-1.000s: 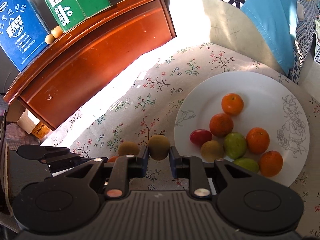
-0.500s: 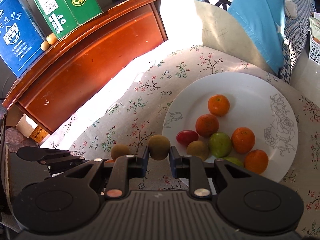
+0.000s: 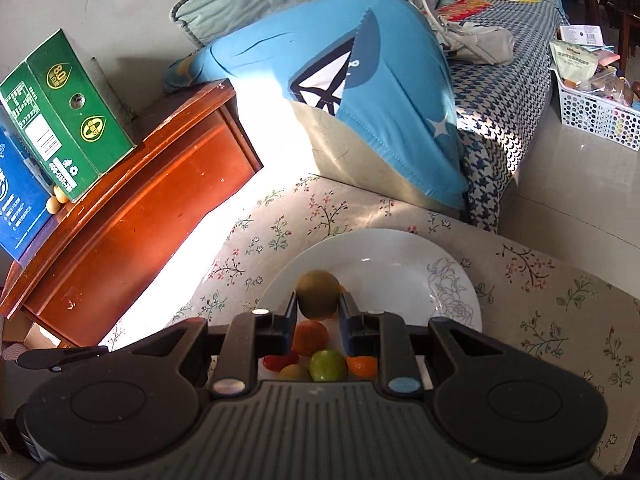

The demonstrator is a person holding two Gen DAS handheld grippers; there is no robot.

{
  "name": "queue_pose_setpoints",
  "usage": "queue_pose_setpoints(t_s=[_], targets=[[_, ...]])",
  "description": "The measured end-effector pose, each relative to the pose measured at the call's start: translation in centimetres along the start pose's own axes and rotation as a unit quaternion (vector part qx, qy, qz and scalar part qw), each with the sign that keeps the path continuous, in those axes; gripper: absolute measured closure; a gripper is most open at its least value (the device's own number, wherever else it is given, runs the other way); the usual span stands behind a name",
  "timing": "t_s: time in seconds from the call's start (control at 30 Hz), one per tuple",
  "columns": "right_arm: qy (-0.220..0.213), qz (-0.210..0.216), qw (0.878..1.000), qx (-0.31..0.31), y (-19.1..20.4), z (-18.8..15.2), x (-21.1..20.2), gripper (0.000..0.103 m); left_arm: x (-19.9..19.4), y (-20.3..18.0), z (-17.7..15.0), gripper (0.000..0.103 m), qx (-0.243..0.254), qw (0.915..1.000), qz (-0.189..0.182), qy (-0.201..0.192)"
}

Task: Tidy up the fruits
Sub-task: 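Carry both fruits over the plate and open both grippers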

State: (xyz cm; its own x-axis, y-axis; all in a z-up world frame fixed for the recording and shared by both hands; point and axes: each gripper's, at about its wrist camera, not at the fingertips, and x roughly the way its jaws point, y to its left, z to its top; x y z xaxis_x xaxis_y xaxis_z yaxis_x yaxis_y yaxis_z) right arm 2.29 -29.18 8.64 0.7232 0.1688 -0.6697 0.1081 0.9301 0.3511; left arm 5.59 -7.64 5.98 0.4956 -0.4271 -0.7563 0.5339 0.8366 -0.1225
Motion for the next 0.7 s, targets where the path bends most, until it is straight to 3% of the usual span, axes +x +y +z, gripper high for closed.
queue_pose_setpoints(t_s=[0.17, 0.7], targets=[[-0.002, -0.02, 0.999, 0.028, -2.1, 0.5, 0.0, 0.081, 1.1, -1.1, 1.5, 0.077, 0.005, 0.9999, 0.004, -0.013], [0.042, -0.043, 0.996, 0.062, -3.3, -0.9, 3.3, 0.081, 5.6, -1.5, 2.8, 0.077, -0.016, 0.9998, 0.007, 0.007]])
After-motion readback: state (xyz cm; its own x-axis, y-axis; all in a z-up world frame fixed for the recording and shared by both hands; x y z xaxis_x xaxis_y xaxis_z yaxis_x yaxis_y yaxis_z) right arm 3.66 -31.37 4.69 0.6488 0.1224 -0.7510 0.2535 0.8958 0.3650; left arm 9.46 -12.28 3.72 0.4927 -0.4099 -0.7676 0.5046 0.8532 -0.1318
